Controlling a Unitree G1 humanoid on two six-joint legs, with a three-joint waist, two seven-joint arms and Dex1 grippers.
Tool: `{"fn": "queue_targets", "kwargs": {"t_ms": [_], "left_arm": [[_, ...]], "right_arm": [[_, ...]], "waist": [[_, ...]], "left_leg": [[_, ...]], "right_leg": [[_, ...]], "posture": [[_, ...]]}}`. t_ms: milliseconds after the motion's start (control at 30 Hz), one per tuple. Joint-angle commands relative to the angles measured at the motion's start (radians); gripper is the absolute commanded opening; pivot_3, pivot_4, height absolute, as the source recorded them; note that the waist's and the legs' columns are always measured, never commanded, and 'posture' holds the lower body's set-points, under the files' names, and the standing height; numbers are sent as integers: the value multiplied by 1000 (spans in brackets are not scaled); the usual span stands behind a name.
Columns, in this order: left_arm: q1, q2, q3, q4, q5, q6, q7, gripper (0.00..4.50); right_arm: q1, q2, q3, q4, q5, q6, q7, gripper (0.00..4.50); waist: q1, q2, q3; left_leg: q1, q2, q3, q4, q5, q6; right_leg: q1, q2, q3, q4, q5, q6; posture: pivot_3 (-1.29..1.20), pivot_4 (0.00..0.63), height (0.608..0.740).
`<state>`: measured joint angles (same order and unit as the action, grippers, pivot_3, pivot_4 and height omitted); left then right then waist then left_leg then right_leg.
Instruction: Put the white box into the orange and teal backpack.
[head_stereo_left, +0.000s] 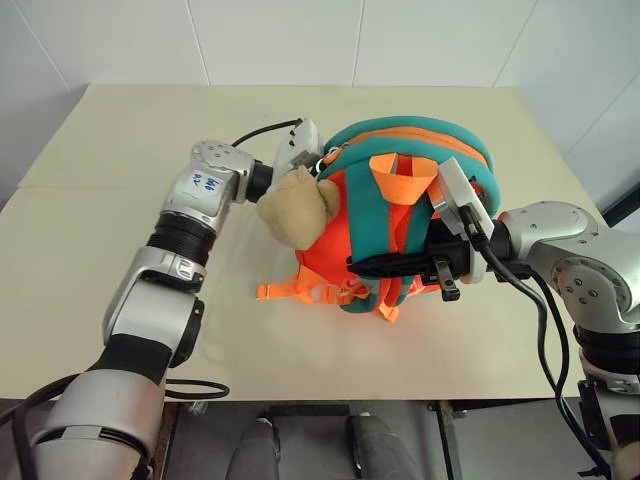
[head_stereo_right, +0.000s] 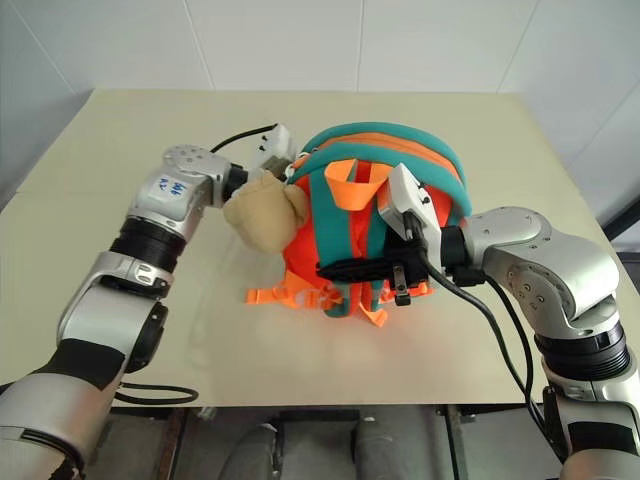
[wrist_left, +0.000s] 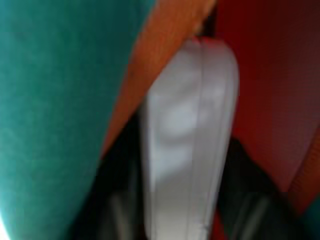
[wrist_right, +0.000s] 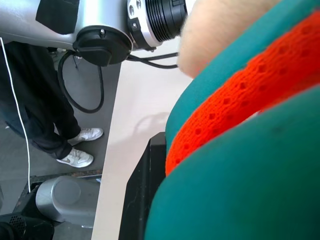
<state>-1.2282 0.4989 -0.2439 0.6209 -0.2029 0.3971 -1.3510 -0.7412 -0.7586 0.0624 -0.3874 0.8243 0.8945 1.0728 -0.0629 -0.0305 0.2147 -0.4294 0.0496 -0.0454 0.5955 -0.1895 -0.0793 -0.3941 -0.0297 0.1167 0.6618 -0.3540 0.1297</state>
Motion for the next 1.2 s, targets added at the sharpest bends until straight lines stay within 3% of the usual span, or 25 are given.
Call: {"fn": "queue_targets", "kwargs": {"t_ms": [33, 167, 267, 367, 467, 567, 733, 867, 1100, 1200], "left_arm": [[30, 89, 57, -140, -29, 72, -32, 3268], [178, 294, 145, -365, -106, 199, -111, 4456], [312, 405, 227, -520, -182, 290, -111, 4483], [399, 426, 320, -647, -260, 380, -45, 4483], [447, 404, 393, -770, -339, 498, 63, 4483], [455, 301, 439, -861, -402, 559, 216, 4483], [460, 134, 414, -894, -406, 586, 424, 4483], [446, 63, 417, -905, -437, 602, 501, 3602], [438, 145, 424, -905, -501, 652, 482, 1545], [420, 201, 434, -878, -526, 698, 482, 928]], "right_arm": [[-4, 0, -30, -34, 17, -8, -9, 0], [-3, 4, -25, -27, 13, -13, -8, 0], [-6, 4, -19, -14, 5, -19, 5, 0], [-10, 5, -14, -3, -1, -23, 16, 0], [-16, 9, -7, 9, -11, -28, 28, 0], [-23, 16, 3, 22, -22, -35, 39, 0], [-27, 25, 14, 25, -35, -43, 47, 0], [-18, 38, 8, 18, -34, -47, 44, 0], [25, 82, -38, 6, -24, -98, 19, 0], [60, 122, -76, -8, -12, -142, -7, 0]], "waist": [[1, 0, 0], [-6, 1, 0], [-11, 1, 1], [10, 1, 1], [18, 1, 1], [22, 1, 1], [20, 1, 1], [18, 1, 1], [12, 1, 1], [10, 0, 1]], "left_leg": [[0, 1, 0, -1, 0, 0], [1, 1, 0, -1, 0, 0], [1, 2, 0, -1, 0, 0], [1, 2, -1, 0, 0, 0], [1, 2, -1, 3, 0, 0], [1, 1, -1, 4, 0, 0], [1, 1, -1, 6, 0, 0], [1, 1, -1, 7, 0, 0], [1, 1, -1, 6, 0, 0], [1, 1, -1, 6, 0, 0]], "right_leg": [[0, 1, 0, 0, 0, -1], [0, 1, 0, 1, -1, -2], [0, 1, 0, 1, -2, -2], [1, 1, -1, 1, -2, -3], [3, 1, -1, 0, -1, -2], [3, 1, -1, 1, -1, -1], [3, 1, -1, 2, 0, 0], [3, 1, -1, 2, 1, 0], [4, 1, -1, 1, 1, 0], [4, 1, 0, 1, 1, 0]], "posture": [[0, 150, 740], [0, 150, 740], [0, 150, 740], [0, 150, 740], [0, 150, 740], [0, 150, 740], [0, 150, 740], [0, 150, 740], [0, 150, 740], [0, 150, 740]]}}
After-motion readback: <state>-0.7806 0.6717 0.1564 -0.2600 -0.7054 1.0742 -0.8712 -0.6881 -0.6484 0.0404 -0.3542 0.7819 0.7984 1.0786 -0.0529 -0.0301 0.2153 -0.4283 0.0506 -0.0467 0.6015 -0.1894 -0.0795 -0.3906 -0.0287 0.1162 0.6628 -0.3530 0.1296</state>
